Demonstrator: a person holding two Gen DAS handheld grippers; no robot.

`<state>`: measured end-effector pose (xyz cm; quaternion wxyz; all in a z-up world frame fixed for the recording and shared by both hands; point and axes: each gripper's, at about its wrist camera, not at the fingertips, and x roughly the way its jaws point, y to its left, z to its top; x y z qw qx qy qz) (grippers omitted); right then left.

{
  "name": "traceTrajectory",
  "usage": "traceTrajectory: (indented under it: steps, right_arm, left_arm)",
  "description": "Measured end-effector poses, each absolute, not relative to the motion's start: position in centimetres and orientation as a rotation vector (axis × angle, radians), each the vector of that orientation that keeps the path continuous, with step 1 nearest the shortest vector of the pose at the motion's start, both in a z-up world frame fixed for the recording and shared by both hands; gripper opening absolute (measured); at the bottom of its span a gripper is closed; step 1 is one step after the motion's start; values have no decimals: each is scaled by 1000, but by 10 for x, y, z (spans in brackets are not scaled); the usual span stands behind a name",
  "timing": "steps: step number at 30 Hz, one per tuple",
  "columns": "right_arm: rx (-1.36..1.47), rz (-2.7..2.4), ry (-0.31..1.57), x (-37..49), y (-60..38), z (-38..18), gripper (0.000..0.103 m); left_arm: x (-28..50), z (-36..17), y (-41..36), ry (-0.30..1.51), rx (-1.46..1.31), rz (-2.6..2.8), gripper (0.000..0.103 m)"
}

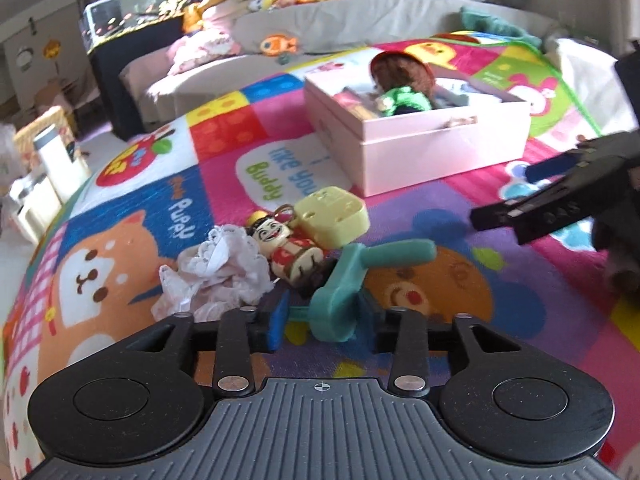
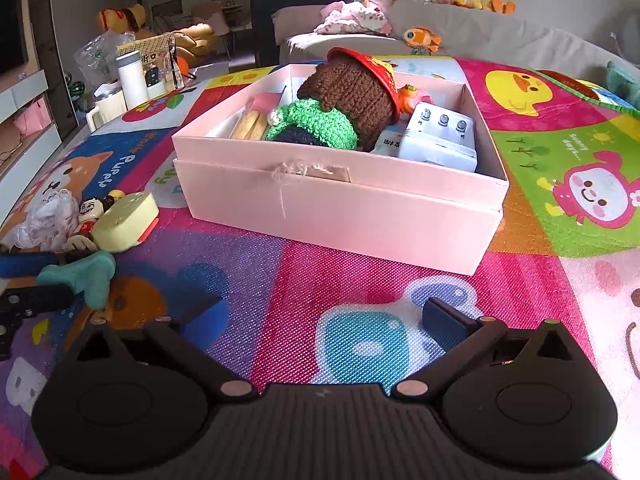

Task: Organize objects
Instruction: 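Release the lace cloth and grasp the teal pacifier toy with the left gripper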

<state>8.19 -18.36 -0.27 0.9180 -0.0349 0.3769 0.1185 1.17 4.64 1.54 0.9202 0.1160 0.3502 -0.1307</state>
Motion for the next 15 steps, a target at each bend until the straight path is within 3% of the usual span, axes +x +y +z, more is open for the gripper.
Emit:
traceTrajectory:
  steps: [12,15]
  right_arm:
    - [-67,296,798,68,-173,11,103]
    - [-103,330,741,60,-156,25,103]
  left_arm:
    - [-4,22,70,744,207,-219,38]
    - [-8,26,87,740,151,-152,31]
